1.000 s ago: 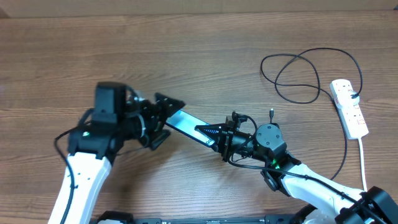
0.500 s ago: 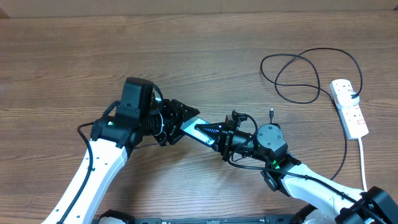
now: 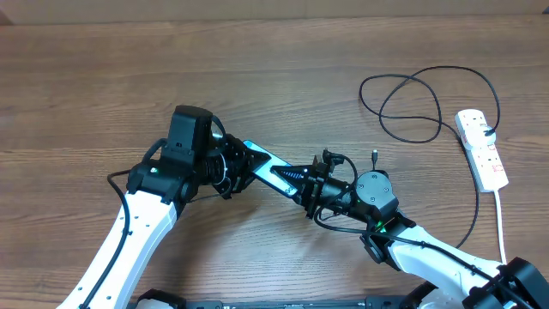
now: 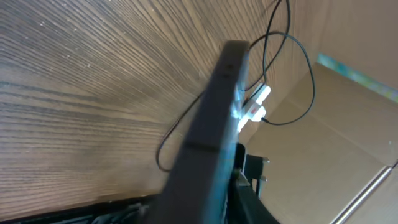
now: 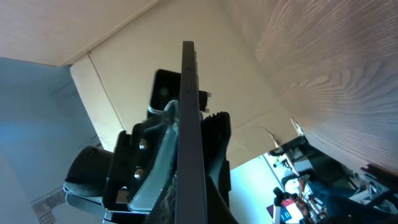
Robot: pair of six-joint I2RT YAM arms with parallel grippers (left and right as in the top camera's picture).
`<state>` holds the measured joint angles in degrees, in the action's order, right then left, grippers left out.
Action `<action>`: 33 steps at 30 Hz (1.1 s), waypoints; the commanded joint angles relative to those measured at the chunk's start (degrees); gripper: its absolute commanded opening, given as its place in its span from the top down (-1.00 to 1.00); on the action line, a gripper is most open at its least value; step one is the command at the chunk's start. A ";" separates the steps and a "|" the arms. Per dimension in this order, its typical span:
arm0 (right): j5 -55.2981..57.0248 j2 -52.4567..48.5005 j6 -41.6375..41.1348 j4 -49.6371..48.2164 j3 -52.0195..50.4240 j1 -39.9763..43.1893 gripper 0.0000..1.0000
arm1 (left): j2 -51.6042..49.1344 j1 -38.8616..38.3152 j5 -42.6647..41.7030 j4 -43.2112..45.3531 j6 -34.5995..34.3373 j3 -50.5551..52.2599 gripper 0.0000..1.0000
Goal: Plug charger to phone and switch on socket
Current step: 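Close the left gripper on the phone and open the right gripper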
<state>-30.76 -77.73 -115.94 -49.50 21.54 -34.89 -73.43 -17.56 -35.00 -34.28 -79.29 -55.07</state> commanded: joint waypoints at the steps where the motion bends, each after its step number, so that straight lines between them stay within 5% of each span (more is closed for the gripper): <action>1: -2.64 0.68 -4.74 0.11 0.61 -0.52 0.92 | -0.33 -0.48 0.04 1.75 -1.68 -0.28 0.85; 21: -1.88 0.68 -4.70 0.15 0.61 -0.52 0.79 | -0.33 -0.39 -1.84 3.72 -9.14 -0.28 0.91; 23: -1.88 0.68 -4.70 0.15 0.61 -0.52 0.65 | -0.33 -0.35 -1.86 4.63 -9.11 -0.28 0.91; 29: -2.40 0.68 -4.70 0.15 0.61 -0.52 -0.27 | -0.33 -0.35 -0.13 6.32 -9.01 -0.28 0.92; 33: -3.67 0.68 -4.68 0.20 0.61 -0.52 -0.64 | -0.33 -0.35 4.83 6.25 -3.69 -0.28 0.91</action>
<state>-32.84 -77.32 -115.92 -48.84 21.76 -35.03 -73.54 -17.65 -33.34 -28.64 -86.17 -54.72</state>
